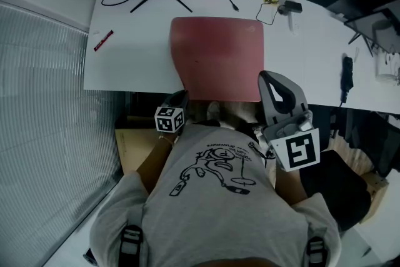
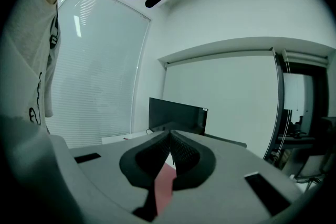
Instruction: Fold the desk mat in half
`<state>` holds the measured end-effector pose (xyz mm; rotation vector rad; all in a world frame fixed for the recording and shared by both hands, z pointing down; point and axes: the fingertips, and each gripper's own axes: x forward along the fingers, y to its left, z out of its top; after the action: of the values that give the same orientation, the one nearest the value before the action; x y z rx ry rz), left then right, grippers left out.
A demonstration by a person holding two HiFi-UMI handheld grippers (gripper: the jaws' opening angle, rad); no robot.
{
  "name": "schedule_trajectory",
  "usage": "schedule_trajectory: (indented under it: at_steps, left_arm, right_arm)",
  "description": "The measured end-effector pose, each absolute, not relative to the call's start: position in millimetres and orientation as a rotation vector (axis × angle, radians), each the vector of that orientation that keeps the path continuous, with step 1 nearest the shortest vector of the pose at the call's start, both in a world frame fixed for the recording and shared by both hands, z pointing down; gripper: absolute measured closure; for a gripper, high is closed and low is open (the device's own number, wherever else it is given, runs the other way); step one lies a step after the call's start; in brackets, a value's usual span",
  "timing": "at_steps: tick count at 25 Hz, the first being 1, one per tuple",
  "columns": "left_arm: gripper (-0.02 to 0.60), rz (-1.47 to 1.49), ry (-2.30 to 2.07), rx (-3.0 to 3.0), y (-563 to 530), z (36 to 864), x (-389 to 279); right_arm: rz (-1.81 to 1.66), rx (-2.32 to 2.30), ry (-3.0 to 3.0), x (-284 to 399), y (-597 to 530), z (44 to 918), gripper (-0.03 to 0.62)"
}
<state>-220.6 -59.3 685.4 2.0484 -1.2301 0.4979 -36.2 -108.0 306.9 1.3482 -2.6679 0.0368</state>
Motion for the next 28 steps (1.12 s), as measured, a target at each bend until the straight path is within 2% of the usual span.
schedule_trajectory:
  at_steps: [28]
  left_arm:
    - [0.549,0.555,-1.171,2.155,-63.7,669.2,-169.6]
  right_arm:
    - [0.040,1.379,-2.658,5.3,-101.0,306.8,0.588]
